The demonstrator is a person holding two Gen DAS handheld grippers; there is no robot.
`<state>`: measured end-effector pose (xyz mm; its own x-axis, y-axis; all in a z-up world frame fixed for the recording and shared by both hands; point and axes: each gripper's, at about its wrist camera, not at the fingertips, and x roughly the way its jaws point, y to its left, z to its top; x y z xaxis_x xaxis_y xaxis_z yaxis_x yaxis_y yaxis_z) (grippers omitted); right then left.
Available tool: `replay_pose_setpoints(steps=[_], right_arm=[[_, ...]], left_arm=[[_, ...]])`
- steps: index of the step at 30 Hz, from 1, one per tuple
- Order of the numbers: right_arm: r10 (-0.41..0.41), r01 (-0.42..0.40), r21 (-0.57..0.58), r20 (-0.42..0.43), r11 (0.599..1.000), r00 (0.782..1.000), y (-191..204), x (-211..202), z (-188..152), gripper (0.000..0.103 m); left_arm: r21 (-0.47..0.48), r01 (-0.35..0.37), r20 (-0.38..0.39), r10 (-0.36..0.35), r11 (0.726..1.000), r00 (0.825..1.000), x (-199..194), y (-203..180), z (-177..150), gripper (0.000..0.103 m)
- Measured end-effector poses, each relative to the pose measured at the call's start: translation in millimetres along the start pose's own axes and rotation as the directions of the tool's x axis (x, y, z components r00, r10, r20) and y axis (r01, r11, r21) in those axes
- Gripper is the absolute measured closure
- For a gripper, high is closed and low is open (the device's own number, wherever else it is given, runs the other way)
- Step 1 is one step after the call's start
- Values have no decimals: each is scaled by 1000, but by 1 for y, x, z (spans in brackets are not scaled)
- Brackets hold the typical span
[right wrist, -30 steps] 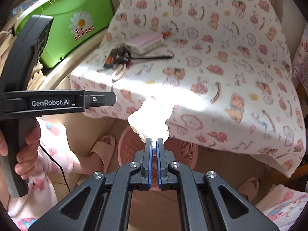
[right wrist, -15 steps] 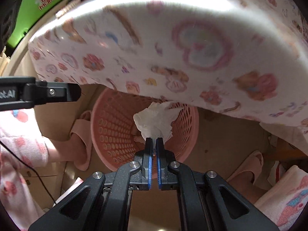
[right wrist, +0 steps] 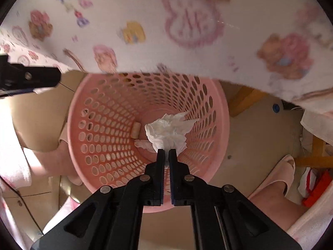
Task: Collect trash
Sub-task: 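Lower the stick and tissue into the pink wastebasket and open both tools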
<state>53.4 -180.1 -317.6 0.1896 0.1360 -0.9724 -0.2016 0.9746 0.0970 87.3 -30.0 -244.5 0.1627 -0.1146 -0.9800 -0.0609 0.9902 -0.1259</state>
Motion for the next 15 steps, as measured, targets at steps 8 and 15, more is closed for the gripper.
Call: replay_pose_setpoints(steps=[8, 15], right_arm=[[-4, 4, -17, -5, 1000, 1000, 4, 1, -2, 98], [-15, 15, -5, -19, 1000, 1000, 1, 8, -7, 98]], left_arm=[[-15, 49, -44, -50, 999, 998, -11, -7, -17, 52], [-24, 23, -119, -26, 999, 993, 5, -6, -12, 52]])
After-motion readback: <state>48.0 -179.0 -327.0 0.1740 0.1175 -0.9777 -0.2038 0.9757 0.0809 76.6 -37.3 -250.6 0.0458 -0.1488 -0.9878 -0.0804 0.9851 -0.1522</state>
